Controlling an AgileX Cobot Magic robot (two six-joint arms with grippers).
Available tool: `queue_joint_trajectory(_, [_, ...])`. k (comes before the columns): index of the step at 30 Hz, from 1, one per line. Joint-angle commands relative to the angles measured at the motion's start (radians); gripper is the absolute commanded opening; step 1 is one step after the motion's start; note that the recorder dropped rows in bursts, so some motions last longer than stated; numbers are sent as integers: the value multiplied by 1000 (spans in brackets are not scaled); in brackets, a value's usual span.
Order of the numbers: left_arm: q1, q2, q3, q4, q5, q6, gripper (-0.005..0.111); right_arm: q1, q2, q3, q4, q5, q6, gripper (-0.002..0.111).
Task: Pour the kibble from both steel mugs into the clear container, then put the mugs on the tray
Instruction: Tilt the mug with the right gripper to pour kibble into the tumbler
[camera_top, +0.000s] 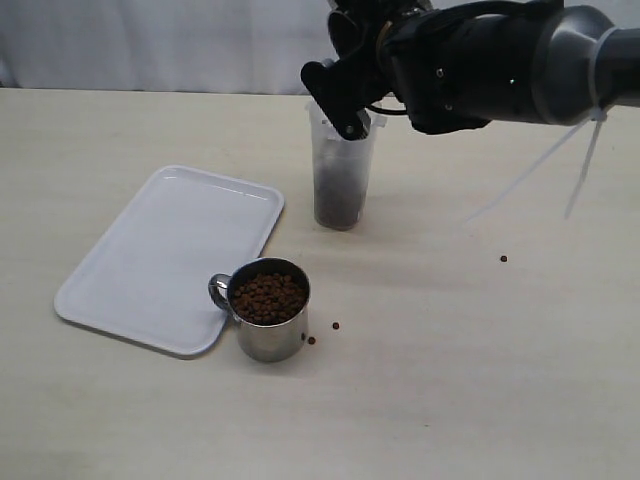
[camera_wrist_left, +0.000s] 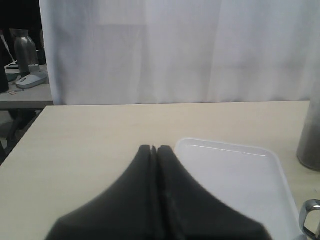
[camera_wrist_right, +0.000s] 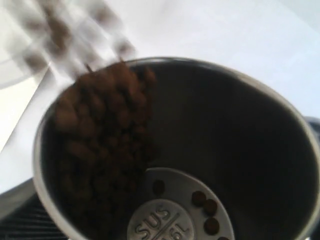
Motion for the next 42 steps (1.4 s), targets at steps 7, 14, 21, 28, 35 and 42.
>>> queue_joint_trajectory(7, [-3, -1, 1, -1, -5, -11, 0, 3, -5, -11, -16, 64, -11, 5])
queue_joint_trajectory(14, [-3, -1, 1, -1, -8, -11, 0, 23, -5, -2, -16, 88, -3, 5])
queue_joint_trajectory(21, [-3, -1, 1, -1, -8, -11, 0, 37, -5, -2, -16, 79, -56, 5])
queue_joint_trajectory(28, [-3, -1, 1, -1, -8, -11, 0, 37, -5, -2, -16, 24, -299, 5])
queue_joint_trajectory(35, [-3, -1, 1, -1, -3, -11, 0, 37, -5, -2, -16, 21, -392, 5])
queue_joint_trajectory(42, [-3, -1, 1, -1, -5, -11, 0, 37, -5, -2, -16, 21, -437, 5])
